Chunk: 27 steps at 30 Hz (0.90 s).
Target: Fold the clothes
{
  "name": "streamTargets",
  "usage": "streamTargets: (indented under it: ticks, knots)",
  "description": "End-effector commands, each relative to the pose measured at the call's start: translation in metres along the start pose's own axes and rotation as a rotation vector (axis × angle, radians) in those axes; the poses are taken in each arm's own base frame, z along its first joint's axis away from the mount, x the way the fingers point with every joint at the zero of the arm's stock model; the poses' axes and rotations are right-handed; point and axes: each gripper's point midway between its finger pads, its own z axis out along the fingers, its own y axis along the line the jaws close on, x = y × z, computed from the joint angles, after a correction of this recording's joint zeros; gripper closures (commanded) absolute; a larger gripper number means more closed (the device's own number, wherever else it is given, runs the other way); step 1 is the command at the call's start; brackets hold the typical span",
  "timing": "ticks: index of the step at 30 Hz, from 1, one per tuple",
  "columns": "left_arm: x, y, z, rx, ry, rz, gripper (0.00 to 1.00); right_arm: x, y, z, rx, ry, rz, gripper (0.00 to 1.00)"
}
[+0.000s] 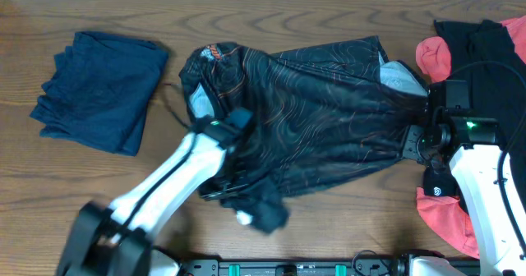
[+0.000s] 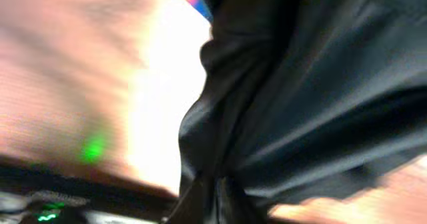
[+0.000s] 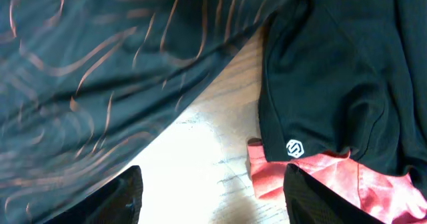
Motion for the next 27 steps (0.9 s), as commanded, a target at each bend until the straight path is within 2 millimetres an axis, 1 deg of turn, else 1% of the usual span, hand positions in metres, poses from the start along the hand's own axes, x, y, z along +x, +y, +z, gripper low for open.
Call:
streamTargets:
  ticks: [1, 2, 3, 4, 5, 6, 7, 10, 13, 17, 21, 23, 25, 26, 27]
  knots:
    - [-0.014, 0.024, -0.015, -0.049, -0.105, -0.043, 0.75, 0.004, 0.004, -0.002, -0.036, 0.021, -0.006, 0.34]
    - [-0.013, 0.026, -0.017, -0.045, -0.102, -0.051, 0.71, 0.007, 0.004, -0.002, -0.037, 0.030, -0.007, 0.34]
    - [-0.011, 0.028, -0.018, -0.045, -0.097, -0.056, 0.62, 0.009, 0.003, -0.002, -0.033, 0.038, -0.008, 0.34]
    - [-0.010, 0.030, -0.019, -0.047, -0.091, -0.062, 0.58, 0.010, 0.003, -0.002, -0.031, 0.044, -0.009, 0.34]
    - [-0.008, 0.031, -0.018, -0.050, -0.082, -0.063, 0.45, 0.011, 0.002, -0.002, -0.030, 0.047, -0.009, 0.34]
    - [-0.007, 0.031, -0.018, -0.051, -0.074, -0.062, 0.37, 0.011, 0.002, -0.002, -0.030, 0.047, -0.009, 0.34]
    - [-0.005, 0.031, -0.017, -0.047, -0.064, -0.062, 0.36, 0.011, 0.002, -0.002, -0.031, 0.046, -0.009, 0.34]
    - [-0.005, 0.027, -0.014, -0.031, -0.054, -0.062, 0.36, 0.010, 0.003, -0.002, -0.032, 0.042, -0.008, 0.34]
    - [-0.011, 0.020, -0.007, -0.002, -0.079, -0.060, 0.36, 0.010, 0.003, -0.002, -0.032, 0.043, -0.009, 0.34]
    - [-0.018, 0.008, 0.010, 0.063, -0.101, -0.054, 0.37, 0.010, 0.003, -0.002, -0.032, 0.043, -0.009, 0.34]
    - [-0.019, -0.005, 0.030, 0.140, -0.100, 0.003, 0.39, 0.010, 0.003, -0.002, -0.032, 0.043, -0.009, 0.34]
    - [-0.019, -0.005, 0.037, 0.149, -0.109, 0.010, 0.40, 0.010, 0.003, -0.002, -0.032, 0.043, -0.009, 0.34]
    - [-0.020, -0.005, 0.042, 0.154, -0.115, 0.015, 0.47, 0.010, 0.003, -0.002, -0.032, 0.043, -0.008, 0.34]
    - [-0.020, -0.006, 0.042, 0.157, -0.117, 0.020, 0.54, 0.010, 0.003, -0.002, -0.032, 0.043, -0.008, 0.34]
    - [-0.020, -0.007, 0.042, 0.157, -0.118, 0.025, 0.66, 0.010, 0.003, -0.002, -0.032, 0.042, -0.008, 0.34]
